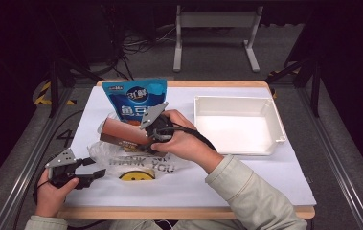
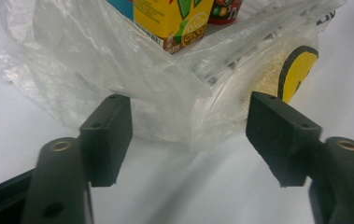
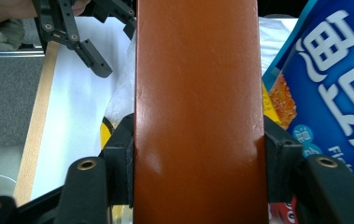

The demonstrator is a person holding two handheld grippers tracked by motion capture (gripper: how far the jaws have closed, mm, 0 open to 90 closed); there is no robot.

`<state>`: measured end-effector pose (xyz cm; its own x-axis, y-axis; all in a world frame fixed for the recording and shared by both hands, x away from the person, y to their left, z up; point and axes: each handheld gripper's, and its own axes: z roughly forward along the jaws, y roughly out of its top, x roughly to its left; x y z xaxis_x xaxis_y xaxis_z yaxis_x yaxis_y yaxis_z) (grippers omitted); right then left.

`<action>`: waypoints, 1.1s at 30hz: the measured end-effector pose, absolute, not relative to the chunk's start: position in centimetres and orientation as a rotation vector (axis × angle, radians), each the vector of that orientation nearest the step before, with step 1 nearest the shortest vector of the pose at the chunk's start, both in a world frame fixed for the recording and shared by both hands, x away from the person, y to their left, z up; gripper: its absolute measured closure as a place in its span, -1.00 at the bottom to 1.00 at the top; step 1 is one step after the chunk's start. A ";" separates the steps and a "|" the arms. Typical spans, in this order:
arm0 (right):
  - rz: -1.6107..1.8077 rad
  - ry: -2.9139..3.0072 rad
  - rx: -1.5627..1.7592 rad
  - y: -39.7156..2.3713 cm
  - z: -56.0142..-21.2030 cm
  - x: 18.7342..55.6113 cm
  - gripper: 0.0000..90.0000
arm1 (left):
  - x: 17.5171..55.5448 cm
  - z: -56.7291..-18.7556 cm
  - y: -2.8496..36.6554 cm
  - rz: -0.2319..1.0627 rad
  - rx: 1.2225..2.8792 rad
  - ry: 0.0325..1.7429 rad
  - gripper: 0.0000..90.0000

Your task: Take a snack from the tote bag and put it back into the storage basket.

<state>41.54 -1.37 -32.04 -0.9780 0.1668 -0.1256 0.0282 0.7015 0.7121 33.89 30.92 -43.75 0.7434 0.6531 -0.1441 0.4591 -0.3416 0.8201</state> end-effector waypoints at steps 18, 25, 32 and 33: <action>1.193 2.690 0.193 -4.1 -28.9 41.5 -0.06 | 34.1 -42.9 31.6 0.321 1.843 0.856 -0.88; 1.213 2.664 0.206 -5.5 -27.7 41.6 -0.06 | 34.6 -43.3 31.8 0.330 1.839 0.905 -0.95; 1.221 2.657 0.215 -7.1 -27.0 41.7 -0.06 | 34.3 -43.1 32.2 0.365 1.815 0.885 -0.96; 1.218 2.655 0.218 -7.3 -26.9 41.7 -0.06 | 34.3 -43.1 32.2 0.366 1.812 0.880 -0.97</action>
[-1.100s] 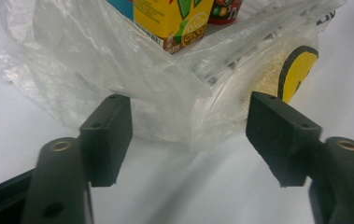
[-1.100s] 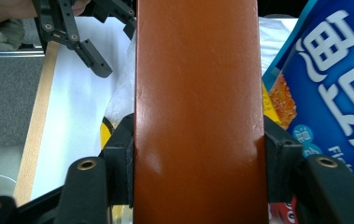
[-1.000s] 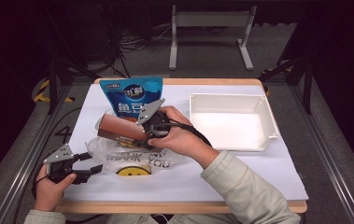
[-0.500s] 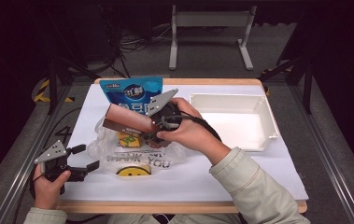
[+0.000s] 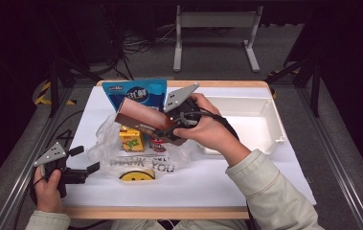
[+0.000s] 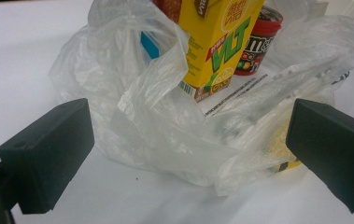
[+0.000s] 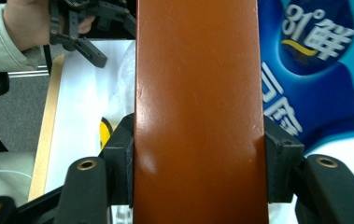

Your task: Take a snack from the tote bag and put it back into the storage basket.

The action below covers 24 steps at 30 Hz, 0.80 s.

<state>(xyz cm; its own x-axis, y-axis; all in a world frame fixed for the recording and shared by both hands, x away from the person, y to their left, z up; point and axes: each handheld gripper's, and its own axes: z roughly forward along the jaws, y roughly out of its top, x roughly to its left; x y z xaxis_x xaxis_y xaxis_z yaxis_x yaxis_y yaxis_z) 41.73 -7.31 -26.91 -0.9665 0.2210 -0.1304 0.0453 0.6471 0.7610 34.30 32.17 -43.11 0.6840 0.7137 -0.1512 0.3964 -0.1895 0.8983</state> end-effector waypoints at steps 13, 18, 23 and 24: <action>1.173 2.662 0.242 -10.9 -26.3 42.2 -0.06 | 34.2 -43.1 31.9 0.383 1.825 0.879 -0.98; 1.168 2.650 0.272 -12.1 -26.1 42.5 -0.06 | 34.3 -43.1 31.7 0.372 1.838 0.865 -0.98; 1.167 2.647 0.286 -13.6 -26.1 43.1 -0.06 | 34.0 -43.0 31.6 0.380 1.839 0.857 -0.98; 1.167 2.651 0.280 -14.0 -26.1 43.3 -0.06 | 33.9 -43.0 31.5 0.379 1.833 0.863 -0.98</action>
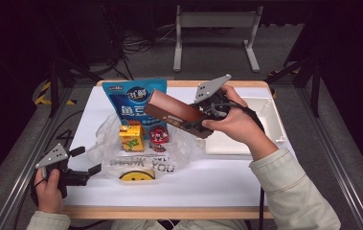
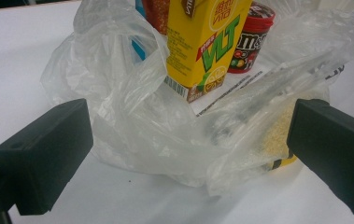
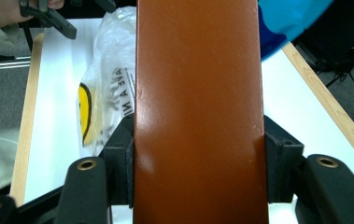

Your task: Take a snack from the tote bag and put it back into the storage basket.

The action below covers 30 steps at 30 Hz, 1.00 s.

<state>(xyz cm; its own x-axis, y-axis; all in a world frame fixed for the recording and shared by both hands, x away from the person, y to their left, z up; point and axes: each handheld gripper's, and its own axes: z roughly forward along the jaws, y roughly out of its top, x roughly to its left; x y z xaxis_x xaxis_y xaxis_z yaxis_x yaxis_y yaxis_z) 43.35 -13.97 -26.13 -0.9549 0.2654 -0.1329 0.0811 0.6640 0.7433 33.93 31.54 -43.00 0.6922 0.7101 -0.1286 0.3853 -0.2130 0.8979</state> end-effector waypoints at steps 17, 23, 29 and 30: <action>1.138 2.616 0.395 -19.5 -26.3 45.2 -0.06 | 33.7 -42.9 31.7 0.384 1.832 0.853 -0.98; 1.109 2.606 0.425 -20.8 -26.3 45.8 -0.06 | 33.7 -42.9 31.7 0.385 1.829 0.853 -0.98; 1.085 2.595 0.467 -22.1 -26.5 46.5 -0.06 | 33.7 -43.0 31.7 0.384 1.830 0.854 -0.98; 1.081 2.594 0.468 -22.3 -26.5 46.6 -0.06 | 33.7 -43.0 31.7 0.384 1.830 0.853 -0.98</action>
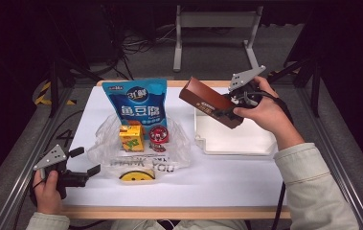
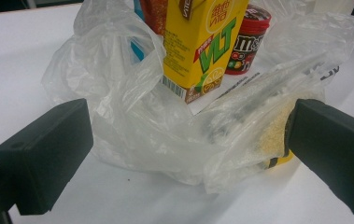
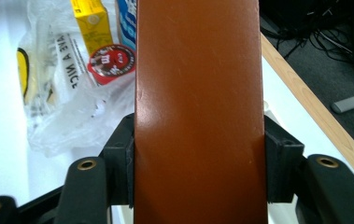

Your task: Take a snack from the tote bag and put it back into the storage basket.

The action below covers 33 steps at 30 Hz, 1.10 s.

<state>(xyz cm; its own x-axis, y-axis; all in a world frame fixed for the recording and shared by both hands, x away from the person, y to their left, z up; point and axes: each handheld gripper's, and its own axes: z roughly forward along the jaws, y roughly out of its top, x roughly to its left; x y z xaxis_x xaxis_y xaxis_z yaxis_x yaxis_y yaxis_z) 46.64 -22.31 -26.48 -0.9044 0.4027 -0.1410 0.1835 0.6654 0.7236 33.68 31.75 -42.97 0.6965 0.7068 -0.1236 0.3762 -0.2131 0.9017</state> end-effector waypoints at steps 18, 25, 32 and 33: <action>1.030 2.571 0.523 -25.2 -26.6 48.7 -0.06 | 33.7 -43.1 31.7 0.378 1.825 0.856 -0.98; 0.993 2.563 0.516 -26.2 -26.6 49.6 -0.06 | 33.8 -43.1 31.6 0.369 1.824 0.848 -0.98; 0.956 2.559 0.530 -27.0 -27.3 50.6 -0.06 | 33.9 -43.1 31.5 0.370 1.818 0.850 -0.98; 0.947 2.552 0.534 -27.2 -27.4 50.8 -0.06 | 33.9 -43.1 31.5 0.372 1.820 0.845 -0.98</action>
